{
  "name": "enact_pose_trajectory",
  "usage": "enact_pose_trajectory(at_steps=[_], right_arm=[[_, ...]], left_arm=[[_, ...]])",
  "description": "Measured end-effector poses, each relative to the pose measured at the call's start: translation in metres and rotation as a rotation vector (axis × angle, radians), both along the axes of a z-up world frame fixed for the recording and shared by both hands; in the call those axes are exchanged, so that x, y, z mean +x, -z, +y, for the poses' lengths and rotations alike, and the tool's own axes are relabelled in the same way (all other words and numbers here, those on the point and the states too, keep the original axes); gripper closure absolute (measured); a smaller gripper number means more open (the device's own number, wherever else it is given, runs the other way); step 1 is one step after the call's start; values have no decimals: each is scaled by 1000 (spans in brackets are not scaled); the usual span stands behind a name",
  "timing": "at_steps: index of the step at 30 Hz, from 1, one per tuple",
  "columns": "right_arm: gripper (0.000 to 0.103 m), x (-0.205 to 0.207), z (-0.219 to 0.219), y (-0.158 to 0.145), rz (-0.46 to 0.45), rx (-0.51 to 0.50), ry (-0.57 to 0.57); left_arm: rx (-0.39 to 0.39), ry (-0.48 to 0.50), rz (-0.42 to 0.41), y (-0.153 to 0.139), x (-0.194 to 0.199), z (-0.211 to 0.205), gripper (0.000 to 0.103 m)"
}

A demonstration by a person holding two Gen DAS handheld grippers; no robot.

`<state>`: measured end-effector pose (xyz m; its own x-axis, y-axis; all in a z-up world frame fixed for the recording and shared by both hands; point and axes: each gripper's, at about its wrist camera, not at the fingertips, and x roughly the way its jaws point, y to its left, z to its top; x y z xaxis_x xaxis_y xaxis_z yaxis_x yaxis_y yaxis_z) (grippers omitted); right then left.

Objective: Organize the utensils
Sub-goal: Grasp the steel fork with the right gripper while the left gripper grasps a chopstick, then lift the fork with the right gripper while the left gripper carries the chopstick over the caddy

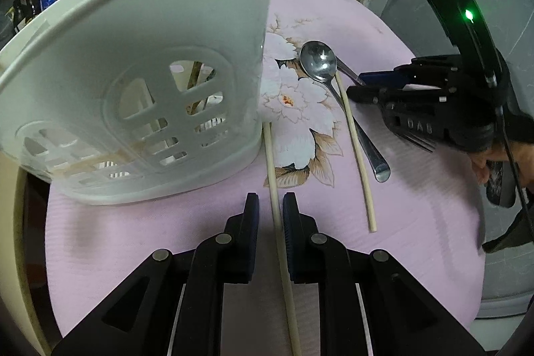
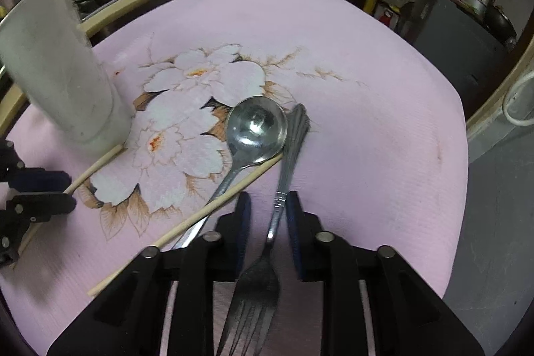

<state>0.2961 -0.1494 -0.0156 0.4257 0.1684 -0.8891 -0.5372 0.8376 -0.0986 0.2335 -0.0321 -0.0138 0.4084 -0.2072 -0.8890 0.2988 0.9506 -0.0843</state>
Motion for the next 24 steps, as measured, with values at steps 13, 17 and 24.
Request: enact_pose_trajectory(at_steps=[13,17,24], right_arm=[[99,-18,-13,-5,-53,65,55],[99,-40,-30,-14,-146,153,81],[99,-88,-37,-31,-342,253,99]], left_arm=[[-84,-12,-90,-9,-19,6,101],[-155,-17,-192,-19,-40,9,101],[-218,-29,-338,-30,-68,10,101]])
